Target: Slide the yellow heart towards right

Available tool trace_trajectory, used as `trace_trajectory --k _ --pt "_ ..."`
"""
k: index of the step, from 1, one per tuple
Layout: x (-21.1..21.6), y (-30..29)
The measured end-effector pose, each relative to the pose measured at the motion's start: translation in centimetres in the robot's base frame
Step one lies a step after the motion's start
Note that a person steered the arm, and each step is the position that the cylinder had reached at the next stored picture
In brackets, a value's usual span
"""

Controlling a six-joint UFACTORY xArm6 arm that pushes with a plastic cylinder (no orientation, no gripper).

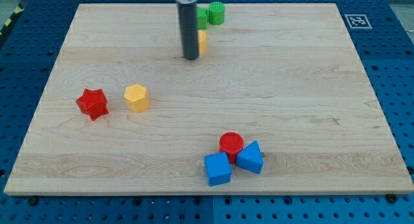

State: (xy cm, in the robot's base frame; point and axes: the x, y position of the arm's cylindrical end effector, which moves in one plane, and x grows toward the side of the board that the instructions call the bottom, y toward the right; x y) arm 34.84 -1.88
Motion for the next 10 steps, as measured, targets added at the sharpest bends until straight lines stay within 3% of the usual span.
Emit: trace_trajectory --k 1,3,4,6,8,10 --pt "-0.3 0.5" --pt "-1.2 -9.2" --pt "-3.2 -6.0" --pt "-4.3 6.9" --pt "0.5 6.6" --pt "-4.2 9.1"
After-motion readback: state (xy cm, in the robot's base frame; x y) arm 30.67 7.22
